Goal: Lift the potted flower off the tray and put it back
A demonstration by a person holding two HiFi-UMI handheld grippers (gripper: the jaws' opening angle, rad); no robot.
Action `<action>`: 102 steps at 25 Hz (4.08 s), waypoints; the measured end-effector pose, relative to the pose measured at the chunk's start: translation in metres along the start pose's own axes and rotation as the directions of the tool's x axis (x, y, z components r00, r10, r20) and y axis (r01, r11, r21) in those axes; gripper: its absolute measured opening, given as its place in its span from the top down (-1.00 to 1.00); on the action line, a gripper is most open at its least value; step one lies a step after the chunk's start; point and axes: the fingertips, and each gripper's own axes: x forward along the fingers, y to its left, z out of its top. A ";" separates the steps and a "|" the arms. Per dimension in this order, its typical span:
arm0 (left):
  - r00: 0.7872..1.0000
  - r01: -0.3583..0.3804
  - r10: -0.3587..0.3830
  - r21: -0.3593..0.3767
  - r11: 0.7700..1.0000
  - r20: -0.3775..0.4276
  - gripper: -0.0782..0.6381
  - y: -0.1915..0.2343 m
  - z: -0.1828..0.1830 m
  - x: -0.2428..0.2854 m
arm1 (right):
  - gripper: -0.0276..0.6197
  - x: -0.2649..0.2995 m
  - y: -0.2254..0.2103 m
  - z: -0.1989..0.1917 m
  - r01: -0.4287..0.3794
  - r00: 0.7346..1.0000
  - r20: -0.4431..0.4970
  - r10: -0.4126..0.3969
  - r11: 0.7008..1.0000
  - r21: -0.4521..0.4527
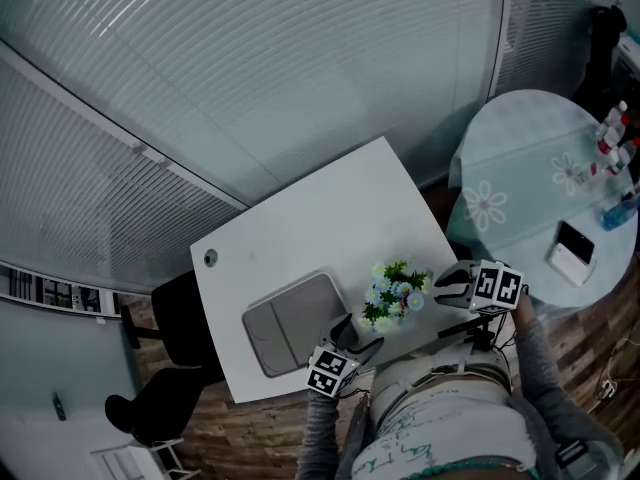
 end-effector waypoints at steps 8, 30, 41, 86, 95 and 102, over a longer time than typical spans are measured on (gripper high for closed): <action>0.996 -0.079 0.081 -0.056 0.995 0.039 0.01 -0.011 -0.002 -0.006 | 0.71 -0.008 0.008 0.005 -0.008 1.000 0.012 0.009 0.996 -0.085; 0.990 -0.105 0.108 -0.032 0.994 0.095 0.75 -0.037 0.012 -0.017 | 0.82 -0.003 0.047 0.042 -0.098 0.992 0.056 0.111 0.976 -0.194; 0.997 -0.045 0.043 0.031 0.998 0.067 0.75 -0.034 0.014 -0.027 | 0.82 0.001 0.061 0.052 -0.029 0.998 0.059 0.037 0.990 -0.135; 1.000 0.031 -0.031 0.132 0.991 -0.004 0.75 -0.001 0.011 -0.024 | 0.83 0.006 0.043 0.033 0.046 0.998 0.050 -0.044 0.998 -0.038; 0.999 0.033 -0.030 0.107 0.994 -0.023 0.75 0.014 0.012 -0.012 | 0.83 0.012 0.024 0.022 0.028 0.999 0.024 -0.027 0.999 -0.019; 0.998 0.037 -0.032 0.116 0.993 -0.047 0.75 0.027 0.013 -0.005 | 0.83 0.020 0.003 0.007 0.020 1.000 0.003 -0.020 1.000 0.005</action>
